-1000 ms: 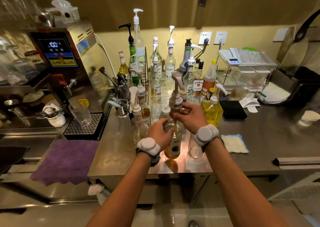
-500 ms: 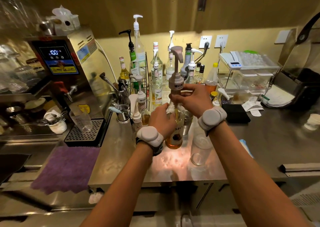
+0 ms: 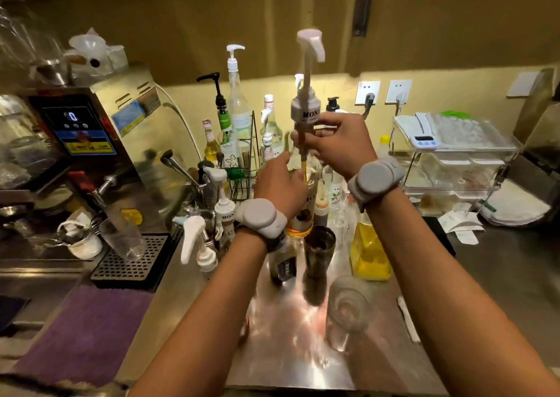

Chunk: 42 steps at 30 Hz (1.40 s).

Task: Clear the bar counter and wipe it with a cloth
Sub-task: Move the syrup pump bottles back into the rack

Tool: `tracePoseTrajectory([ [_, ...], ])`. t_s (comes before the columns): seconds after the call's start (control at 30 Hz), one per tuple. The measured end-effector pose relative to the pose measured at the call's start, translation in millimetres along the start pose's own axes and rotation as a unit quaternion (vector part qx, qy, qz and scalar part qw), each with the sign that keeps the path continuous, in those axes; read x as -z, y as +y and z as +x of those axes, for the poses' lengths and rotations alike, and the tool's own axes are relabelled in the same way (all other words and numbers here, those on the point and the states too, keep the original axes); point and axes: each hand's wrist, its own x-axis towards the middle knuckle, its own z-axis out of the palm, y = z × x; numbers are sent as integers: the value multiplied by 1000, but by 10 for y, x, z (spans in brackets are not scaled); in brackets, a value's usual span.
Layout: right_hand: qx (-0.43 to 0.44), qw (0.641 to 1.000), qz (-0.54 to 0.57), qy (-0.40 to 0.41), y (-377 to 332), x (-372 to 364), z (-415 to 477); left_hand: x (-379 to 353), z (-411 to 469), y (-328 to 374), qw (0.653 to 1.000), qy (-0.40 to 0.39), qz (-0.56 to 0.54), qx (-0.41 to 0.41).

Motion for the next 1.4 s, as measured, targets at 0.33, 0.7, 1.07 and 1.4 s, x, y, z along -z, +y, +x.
tracePoseTrajectory([
  [0.33,33,998,37,-33,170,128,785,-235,675,203,998,58,-15,27],
  [0.7,38,998,16,-57,399,95,1385,-530,1294,143,993,99,-40,59],
  [1.07,-17,997,-5,-71,1055,-57,1848,-1067,1807,-251,985,126,-71,88],
  [1.4,-74,995,-9,-69,1695,-161,2009,-1571,2054,-667,986,101,-74,110],
])
